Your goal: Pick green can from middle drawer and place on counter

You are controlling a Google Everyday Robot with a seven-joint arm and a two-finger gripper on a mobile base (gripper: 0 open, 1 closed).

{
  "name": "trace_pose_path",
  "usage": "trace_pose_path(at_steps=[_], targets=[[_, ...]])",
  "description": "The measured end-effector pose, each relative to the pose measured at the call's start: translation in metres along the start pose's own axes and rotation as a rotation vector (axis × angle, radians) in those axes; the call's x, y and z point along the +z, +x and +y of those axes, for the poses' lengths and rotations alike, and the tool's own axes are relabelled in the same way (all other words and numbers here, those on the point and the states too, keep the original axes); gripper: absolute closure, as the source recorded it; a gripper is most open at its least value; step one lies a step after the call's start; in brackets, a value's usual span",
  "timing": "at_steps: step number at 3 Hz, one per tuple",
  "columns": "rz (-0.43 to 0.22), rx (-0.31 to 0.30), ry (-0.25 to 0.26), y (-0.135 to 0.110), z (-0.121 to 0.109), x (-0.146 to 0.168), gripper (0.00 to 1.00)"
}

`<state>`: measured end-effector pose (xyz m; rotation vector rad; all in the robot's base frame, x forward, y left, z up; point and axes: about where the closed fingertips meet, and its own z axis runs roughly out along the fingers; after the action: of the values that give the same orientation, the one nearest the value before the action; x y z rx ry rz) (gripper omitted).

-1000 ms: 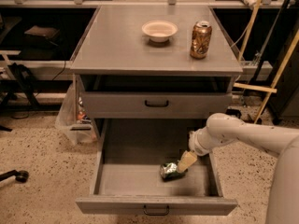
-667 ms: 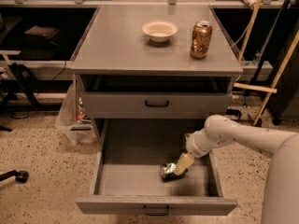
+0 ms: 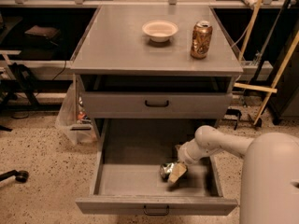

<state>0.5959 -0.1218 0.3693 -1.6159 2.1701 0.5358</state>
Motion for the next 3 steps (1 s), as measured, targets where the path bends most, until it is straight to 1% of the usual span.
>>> trace_pose_path(at_steps=[1,2,3], targets=[[-0.001,0.004,-0.006,0.0025,0.0015,0.0053,0.00],[-0.001,0.004,-0.007,0.0025,0.0015,0.0053,0.19],[-0.001,0.005,-0.007,0.0025,0.0015,0.0053,0.42]])
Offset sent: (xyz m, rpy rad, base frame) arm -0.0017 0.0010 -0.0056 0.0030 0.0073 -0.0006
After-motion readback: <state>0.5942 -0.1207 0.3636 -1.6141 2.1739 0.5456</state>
